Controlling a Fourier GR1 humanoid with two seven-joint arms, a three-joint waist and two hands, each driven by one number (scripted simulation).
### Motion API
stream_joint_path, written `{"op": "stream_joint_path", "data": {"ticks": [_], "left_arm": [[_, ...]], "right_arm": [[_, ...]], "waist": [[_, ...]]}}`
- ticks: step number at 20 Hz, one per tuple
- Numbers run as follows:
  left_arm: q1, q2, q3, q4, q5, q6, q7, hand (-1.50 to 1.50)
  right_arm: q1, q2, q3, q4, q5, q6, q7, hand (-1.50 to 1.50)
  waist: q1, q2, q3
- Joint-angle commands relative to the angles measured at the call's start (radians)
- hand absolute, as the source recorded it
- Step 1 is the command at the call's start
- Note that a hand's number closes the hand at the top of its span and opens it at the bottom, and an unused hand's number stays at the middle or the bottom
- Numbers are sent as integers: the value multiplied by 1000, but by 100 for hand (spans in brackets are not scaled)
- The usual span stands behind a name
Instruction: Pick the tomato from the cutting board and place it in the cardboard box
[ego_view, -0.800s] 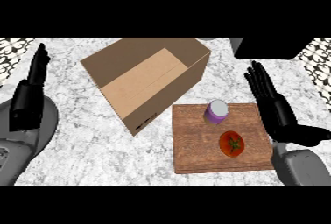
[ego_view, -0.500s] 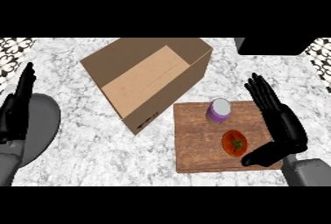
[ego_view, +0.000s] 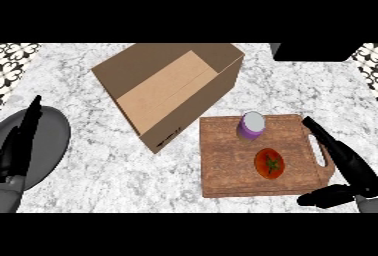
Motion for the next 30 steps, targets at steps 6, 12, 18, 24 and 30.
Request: {"op": "stream_joint_path", "data": {"ticks": [6, 12, 18, 24, 30], "left_arm": [[-2, -13, 11, 53, -19, -37, 9, 0], [53, -34, -4, -29, -53, 8, 21, 0], [-15, -29, 44, 77, -43, -41, 0, 0], [-5, -22, 83, 37, -47, -90, 32, 0], [-3, -99, 88, 37, -129, -69, 20, 0]], "right_arm": [[-104, -68, -11, 232, 216, -108, -278, -150], [-147, -190, 67, 151, 415, -135, -89, -150], [-235, -219, 159, 17, 568, -44, 191, -150], [-254, -114, 215, -76, 661, 70, 397, -150], [-279, -39, 181, -61, 766, 107, 439, -150]], "waist": [[-3, -3, 0], [0, -8, -2], [-14, -5, -4], [-7, -5, -2], [-8, -5, -1]]}}
